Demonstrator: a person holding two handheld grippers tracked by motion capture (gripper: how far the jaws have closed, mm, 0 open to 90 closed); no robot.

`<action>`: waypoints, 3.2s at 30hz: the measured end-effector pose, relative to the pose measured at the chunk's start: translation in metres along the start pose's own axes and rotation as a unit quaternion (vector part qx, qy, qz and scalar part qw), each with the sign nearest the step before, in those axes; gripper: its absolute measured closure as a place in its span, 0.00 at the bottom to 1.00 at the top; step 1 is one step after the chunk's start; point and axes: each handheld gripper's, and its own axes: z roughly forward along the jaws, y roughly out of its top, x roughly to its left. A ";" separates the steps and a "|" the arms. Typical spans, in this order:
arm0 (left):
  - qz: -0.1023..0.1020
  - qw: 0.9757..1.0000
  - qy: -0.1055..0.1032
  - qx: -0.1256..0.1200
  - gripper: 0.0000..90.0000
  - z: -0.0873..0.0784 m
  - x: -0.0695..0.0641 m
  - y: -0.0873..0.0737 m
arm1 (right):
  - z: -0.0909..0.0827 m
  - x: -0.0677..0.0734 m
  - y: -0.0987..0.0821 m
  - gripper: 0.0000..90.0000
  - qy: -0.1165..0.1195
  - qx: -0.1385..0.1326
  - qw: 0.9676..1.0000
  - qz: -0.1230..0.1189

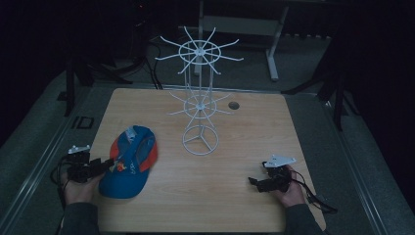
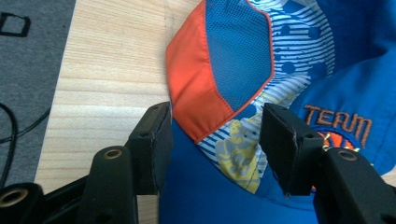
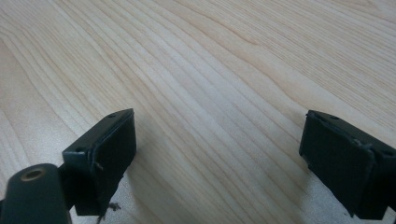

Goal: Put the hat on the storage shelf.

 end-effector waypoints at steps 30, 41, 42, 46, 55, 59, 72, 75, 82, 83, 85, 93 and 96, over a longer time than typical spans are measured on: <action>0.040 0.999 -0.028 -0.002 0.49 -0.013 -0.030 0.045 | -0.001 0.001 0.000 0.12 -0.001 0.001 1.000 0.003; 0.047 0.998 -0.033 -0.004 0.48 -0.009 -0.040 0.056 | -0.001 0.001 0.000 0.12 -0.001 0.001 1.000 0.003; 0.044 0.998 -0.033 -0.005 0.47 -0.009 -0.040 0.056 | -0.001 0.001 0.000 0.12 -0.001 0.001 1.000 0.003; 0.033 0.999 -0.041 -0.010 0.46 -0.008 -0.041 0.057 | -0.001 0.001 0.000 0.12 -0.001 0.001 1.000 0.003; 0.035 0.998 -0.051 -0.007 0.45 -0.002 -0.052 0.062 | 0.000 0.001 0.000 0.12 -0.001 0.001 1.000 0.003; 0.031 0.998 -0.055 -0.005 0.45 0.002 -0.056 0.065 | 0.000 0.001 0.000 0.12 -0.001 0.001 1.000 0.003; 0.049 0.998 -0.028 0.003 0.44 0.012 -0.067 0.071 | 0.000 0.001 0.000 0.12 -0.002 0.001 1.000 0.003; 0.053 0.998 -0.028 0.011 0.42 0.016 -0.069 0.073 | 0.000 0.001 0.000 0.12 -0.002 0.001 1.000 0.003; 0.057 0.998 -0.027 0.022 0.37 0.024 -0.072 0.074 | 0.000 0.001 0.000 0.12 -0.002 0.001 1.000 0.003; 0.058 0.998 -0.027 0.024 0.37 0.025 -0.074 0.075 | 0.000 0.001 0.000 0.12 -0.002 0.001 1.000 0.003; 0.061 0.997 -0.027 0.027 0.35 0.027 -0.076 0.076 | 0.000 0.001 0.000 0.12 -0.002 0.001 1.000 0.003; 0.061 0.997 -0.010 0.054 0.25 0.043 -0.080 0.081 | 0.000 0.001 0.000 0.12 -0.002 0.002 1.000 0.003; 0.066 0.996 0.002 0.065 0.21 0.050 -0.081 0.083 | 0.000 0.001 0.000 0.12 -0.001 0.002 1.000 0.003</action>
